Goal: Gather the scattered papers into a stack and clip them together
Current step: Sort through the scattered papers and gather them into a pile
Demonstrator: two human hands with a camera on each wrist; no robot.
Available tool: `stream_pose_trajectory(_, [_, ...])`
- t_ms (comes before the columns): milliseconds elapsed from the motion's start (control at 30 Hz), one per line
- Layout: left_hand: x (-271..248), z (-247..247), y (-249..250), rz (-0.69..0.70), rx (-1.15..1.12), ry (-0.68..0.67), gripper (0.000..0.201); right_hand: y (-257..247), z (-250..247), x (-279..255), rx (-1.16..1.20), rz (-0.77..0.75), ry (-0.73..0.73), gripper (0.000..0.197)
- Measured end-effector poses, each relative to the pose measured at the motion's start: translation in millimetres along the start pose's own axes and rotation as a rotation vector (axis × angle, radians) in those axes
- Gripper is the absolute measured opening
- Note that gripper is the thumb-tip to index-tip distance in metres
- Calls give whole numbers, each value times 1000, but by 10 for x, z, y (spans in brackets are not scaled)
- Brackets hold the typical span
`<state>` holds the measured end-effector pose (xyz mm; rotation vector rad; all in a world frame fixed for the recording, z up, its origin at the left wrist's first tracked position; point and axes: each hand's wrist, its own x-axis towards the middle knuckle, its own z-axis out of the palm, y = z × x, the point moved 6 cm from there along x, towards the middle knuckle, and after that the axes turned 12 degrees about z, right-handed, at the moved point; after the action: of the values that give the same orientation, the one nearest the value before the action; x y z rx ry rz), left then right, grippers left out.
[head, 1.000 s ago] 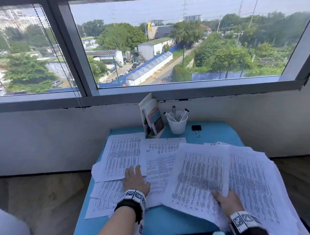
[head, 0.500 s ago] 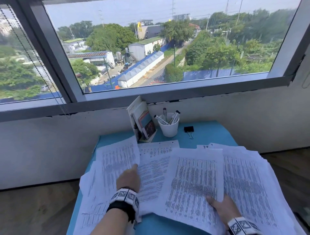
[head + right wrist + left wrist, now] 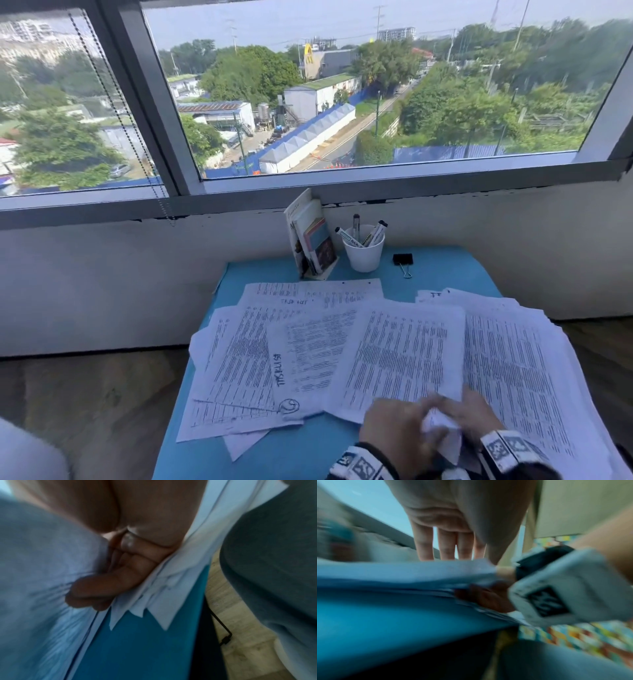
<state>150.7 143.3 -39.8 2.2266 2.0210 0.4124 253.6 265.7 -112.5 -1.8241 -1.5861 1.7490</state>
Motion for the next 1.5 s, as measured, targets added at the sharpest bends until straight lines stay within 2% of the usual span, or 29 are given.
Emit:
stream_pose_trajectory(33, [-99, -117, -203, -88, -65, 130, 33, 20, 1, 48, -9, -11, -5, 27])
stream_pose_trajectory(67, [-250, -253, -494, -238, -86, 273, 37, 36, -11, 77, -17, -13, -3, 22])
stream_pose_trajectory(100, [-430, -317, -821, -468, -59, 302, 43, 30, -15, 65, -43, -1, -2, 21])
stream_pose_trajectory(167, [-808, -334, -1382, -961, -29, 153, 66, 37, -6, 84, -71, -9, -11, 21])
stream_pose_trajectory(200, [-987, -320, -1564, -1119, -43, 73, 79, 20, 0, 67, -89, -14, -9, 22])
stream_pose_trajectory(267, [-1188, -261, -1771, -1278, -104, -33, 98, 13, 5, 83, -94, -8, -3, 22])
stream_pose_trajectory(333, [-1172, -193, -1832, -1267, -92, -123, 101, 1, 15, 64, -81, -16, -7, 19])
stream_pose_trajectory(400, [-1046, -155, -1813, -1179, -44, -214, 86, 0, 20, 66, -89, -27, 3, 19])
stream_pose_trajectory(500, [-853, -129, -1759, -1050, -237, -134, 39, 26, 15, 89, -88, -12, 18, 22])
stream_pose_trajectory(533, [-821, -130, -1723, -1040, -319, -79, 34, 23, 13, 86, -92, -11, 20, 22])
stream_pose_trajectory(567, [-804, -125, -1703, -1050, -358, -29, 41, 27, 9, 88, -95, -8, 23, 22])
stream_pose_trajectory(600, [-802, -128, -1676, -1074, -360, 7, 58, 23, 7, 88, -106, -10, 29, 22])
stream_pose_trajectory(667, [-818, -118, -1592, -1136, -314, -24, 91, 13, 12, 68, -112, -20, 39, 18])
stream_pose_trajectory(700, [-815, -119, -1542, -1155, -277, -64, 100, 9, 16, 55, -115, -23, 43, 18])
stream_pose_trajectory(800, [-750, -92, -1447, -1172, -327, -66, 98, 0, 30, 27, -109, -25, 37, 16])
stream_pose_trajectory(867, [-698, -63, -1428, -1197, -525, 94, 81, -1, 35, 20, -102, -22, 28, 17])
stream_pose_trajectory(933, [-676, -60, -1403, -1205, -730, 336, 62, 5, 36, 31, -120, -19, 20, 21])
stream_pose_trajectory(1033, [-712, -161, -1404, -1238, -942, 626, 54, 0, 29, 5, -116, -10, 7, 21])
stream_pose_trajectory(1133, [-859, -436, -1580, -1301, -889, 834, 45, -15, 38, -29, -108, -11, -3, 18])
stream_pose_trajectory(1200, [-1000, -697, -1763, -1292, -824, 1075, 33, -24, 45, -51, -113, -10, 3, 18])
stream_pose_trajectory(1267, [-1080, -973, -1833, -1229, -794, 1338, 17, -30, 46, -72, -98, -8, 7, 19])
stream_pose_trajectory(1333, [-1049, -1147, -1766, -1095, -951, 1554, 14, -22, 44, -77, -82, 6, 8, 19])
stream_pose_trajectory(1367, [-976, -1183, -1674, -1028, -1052, 1561, 15, -6, 46, -58, -63, 13, 3, 19])
stream_pose_trajectory(1400, [-878, -1182, -1535, -978, -1134, 1513, 16, -3, 51, -49, -37, 12, -7, 19])
stream_pose_trajectory(1500, [-561, -934, -987, -872, -1274, 1224, 14, -22, 61, -55, -13, -5, -31, 21])
